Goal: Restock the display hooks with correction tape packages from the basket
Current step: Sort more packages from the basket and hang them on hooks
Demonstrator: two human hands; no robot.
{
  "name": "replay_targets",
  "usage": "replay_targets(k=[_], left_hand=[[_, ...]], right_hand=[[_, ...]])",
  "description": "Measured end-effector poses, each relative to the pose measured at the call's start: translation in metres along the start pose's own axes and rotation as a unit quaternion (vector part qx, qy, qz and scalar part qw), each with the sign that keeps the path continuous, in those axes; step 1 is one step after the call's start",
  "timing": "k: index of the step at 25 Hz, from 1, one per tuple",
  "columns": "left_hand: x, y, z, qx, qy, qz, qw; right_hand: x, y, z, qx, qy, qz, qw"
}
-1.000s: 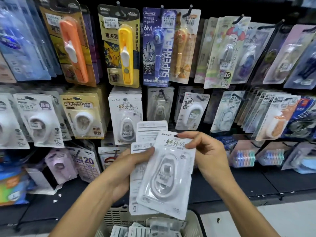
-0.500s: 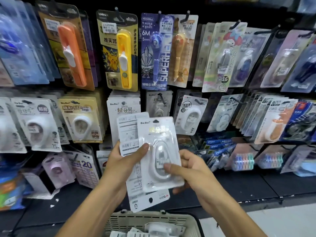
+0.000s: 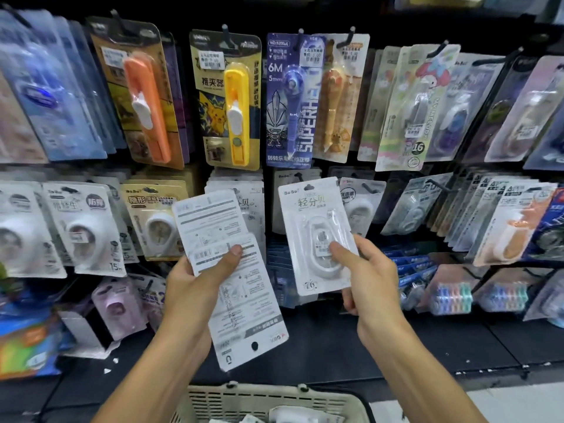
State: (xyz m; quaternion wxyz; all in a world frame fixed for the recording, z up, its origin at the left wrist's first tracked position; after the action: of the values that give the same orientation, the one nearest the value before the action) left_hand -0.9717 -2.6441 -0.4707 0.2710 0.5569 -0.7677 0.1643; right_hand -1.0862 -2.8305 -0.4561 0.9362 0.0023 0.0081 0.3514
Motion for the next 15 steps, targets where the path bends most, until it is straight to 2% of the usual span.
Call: replay_targets(k=[4, 7, 8, 10, 12, 13, 15], left_hand=[[0.005, 0.000, 0.002, 0.000, 0.003, 0.007, 1.000], [0.009, 0.001, 0.005, -0.003, 0.006, 0.017, 1.000], [0.009, 0.002, 0.007, -0.004, 0.006, 0.018, 1.000], [0.010, 0.003, 0.011, -0.006, 0.005, 0.016, 1.000], [0.010, 0.004, 0.015, -0.013, 0.000, 0.016, 1.000], [0.011, 0.005, 0.016, -0.020, -0.004, 0.020, 1.000], [0.013, 0.006, 0.016, -0.029, -0.009, 0.034, 0.999]], right_hand=[[-0.005, -0.001, 0.000, -0.015, 0.023, 0.006, 1.000], [-0.001, 0.000, -0.009, 0.032, -0.012, 0.053, 0.998], [0.001, 0.002, -0.013, 0.035, 0.010, 0.075, 0.996], [0.013, 0.012, -0.023, 0.017, 0.080, 0.174, 0.981], [0.027, 0.029, -0.033, 0.021, 0.091, 0.299, 0.950], [0.031, 0.034, -0.036, 0.018, 0.100, 0.319, 0.942], [0.028, 0.033, -0.034, -0.009, 0.144, 0.272, 0.952]])
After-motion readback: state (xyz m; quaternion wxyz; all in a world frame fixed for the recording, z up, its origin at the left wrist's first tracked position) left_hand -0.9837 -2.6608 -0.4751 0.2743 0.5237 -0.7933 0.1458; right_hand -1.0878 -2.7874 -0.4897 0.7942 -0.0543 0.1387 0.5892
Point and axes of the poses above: each hand's wrist, its own y-axis away from the middle knuckle, its own x-axis out of the palm, z = x × y, the point moved 2 cm from there along -y, towards the middle knuckle, and after that the axes turned 11 degrees about y, right-handed, at the moved point
